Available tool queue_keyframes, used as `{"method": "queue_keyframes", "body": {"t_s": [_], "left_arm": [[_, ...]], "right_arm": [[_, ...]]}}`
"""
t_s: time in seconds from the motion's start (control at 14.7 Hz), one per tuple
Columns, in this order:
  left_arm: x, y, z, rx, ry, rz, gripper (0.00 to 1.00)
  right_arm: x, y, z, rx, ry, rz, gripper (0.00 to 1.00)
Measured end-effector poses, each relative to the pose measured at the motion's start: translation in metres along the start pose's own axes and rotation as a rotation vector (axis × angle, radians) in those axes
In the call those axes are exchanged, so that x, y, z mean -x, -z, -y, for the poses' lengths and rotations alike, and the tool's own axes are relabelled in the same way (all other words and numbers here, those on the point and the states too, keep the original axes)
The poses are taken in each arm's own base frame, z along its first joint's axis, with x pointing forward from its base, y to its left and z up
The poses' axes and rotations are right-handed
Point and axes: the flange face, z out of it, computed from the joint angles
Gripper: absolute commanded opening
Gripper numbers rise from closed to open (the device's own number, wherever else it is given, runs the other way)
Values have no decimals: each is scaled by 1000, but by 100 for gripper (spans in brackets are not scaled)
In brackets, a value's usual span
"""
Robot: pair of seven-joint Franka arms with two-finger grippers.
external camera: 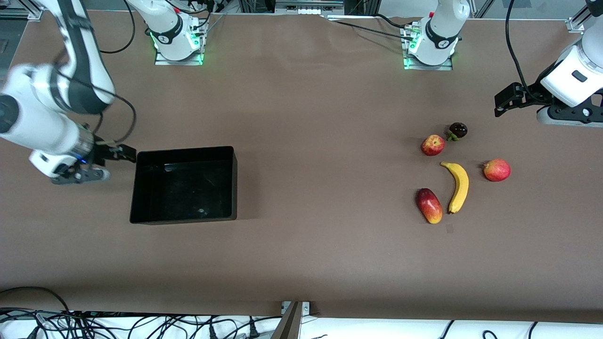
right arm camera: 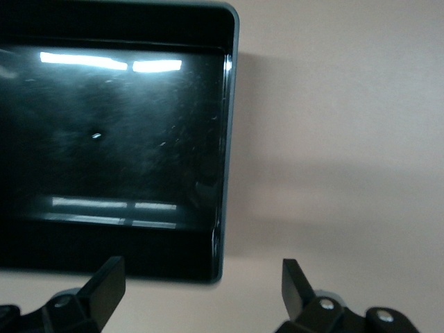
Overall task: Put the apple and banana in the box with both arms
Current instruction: 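Reach the right gripper to the black box rim and grasp it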
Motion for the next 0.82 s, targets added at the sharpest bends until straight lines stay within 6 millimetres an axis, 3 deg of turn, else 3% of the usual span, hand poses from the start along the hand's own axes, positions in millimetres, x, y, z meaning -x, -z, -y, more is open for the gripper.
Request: {"method": "queue_keyframes", "body": {"t_s": [0.14,0.27,0.48,0.75,0.82], "left_arm": [[0,0,4,0,7,2,100],[0,0,5,0,10,2,100],[0,-1,5,0,10,3,100],[0,-1,3,0,6,3,100],[0,-1,2,0,4,4,100]], "right_arm": [[-4,-42,-9,4,-15,-15,100],[-7,-77,-21,6,-32,-23,90],[-6,-106,-28,4,-44,-3,59],[-5,-108,-28,1,-46,3,0],[-5,-108,-28,1,-45,5,0]]}}
